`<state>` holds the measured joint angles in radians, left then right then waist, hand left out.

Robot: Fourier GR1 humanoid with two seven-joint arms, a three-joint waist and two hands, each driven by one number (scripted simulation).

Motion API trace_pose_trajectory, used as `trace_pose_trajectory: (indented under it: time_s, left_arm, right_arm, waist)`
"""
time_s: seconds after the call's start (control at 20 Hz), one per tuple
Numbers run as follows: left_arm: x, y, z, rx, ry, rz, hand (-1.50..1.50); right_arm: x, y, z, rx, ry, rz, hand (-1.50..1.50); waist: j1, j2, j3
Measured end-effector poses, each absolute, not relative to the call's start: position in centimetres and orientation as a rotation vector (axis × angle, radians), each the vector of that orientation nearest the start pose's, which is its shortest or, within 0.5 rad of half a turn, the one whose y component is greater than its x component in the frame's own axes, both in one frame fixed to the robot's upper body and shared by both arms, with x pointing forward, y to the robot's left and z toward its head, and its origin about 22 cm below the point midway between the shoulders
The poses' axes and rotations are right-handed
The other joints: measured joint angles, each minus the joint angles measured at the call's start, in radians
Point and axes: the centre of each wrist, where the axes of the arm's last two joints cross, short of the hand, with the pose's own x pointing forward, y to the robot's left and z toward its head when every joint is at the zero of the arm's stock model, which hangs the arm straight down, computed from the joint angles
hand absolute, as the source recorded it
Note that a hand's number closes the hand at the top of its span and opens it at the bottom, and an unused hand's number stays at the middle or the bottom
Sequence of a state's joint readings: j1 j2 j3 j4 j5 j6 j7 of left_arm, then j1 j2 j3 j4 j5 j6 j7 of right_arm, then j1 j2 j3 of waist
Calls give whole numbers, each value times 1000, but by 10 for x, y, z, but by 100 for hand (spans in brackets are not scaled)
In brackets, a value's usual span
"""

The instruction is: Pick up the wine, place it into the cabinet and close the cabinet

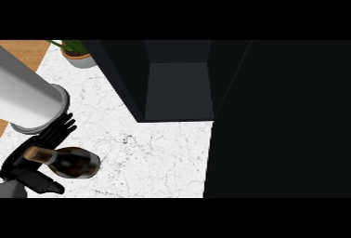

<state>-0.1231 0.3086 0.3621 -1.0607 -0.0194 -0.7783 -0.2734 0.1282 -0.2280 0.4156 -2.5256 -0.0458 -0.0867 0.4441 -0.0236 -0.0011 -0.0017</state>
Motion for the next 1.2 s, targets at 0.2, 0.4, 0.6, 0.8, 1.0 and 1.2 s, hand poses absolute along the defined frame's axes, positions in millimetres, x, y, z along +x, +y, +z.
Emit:
trace_pose_trajectory:
  time_s: [0.2,0.4,0.6,0.8,1.0,1.2]
  left_arm:
    - [241,390,-59,-281,-1408,-316,-150]
    - [238,386,-74,-274,-1392,-317,-150]
    - [234,382,-89,-286,-1379,-270,-150]
    - [233,386,-96,-294,-1370,-213,-150]
    - [232,383,-105,-323,-1354,-133,-150]
    - [235,372,-114,-369,-1351,-67,-150]
  right_arm:
    - [119,-187,178,311,-1865,299,-150]
    - [119,-189,177,298,-1875,307,-150]
    - [118,-189,176,294,-1869,310,-150]
    - [119,-190,176,288,-1874,308,-150]
    - [120,-190,178,284,-1878,315,-150]
    - [121,-191,179,279,-1879,317,-150]
  waist:
    - [-2,-1,0]
    - [-1,-1,0]
    - [0,0,0]
    - [0,0,0]
    - [0,-1,0]
    - [1,-1,0]
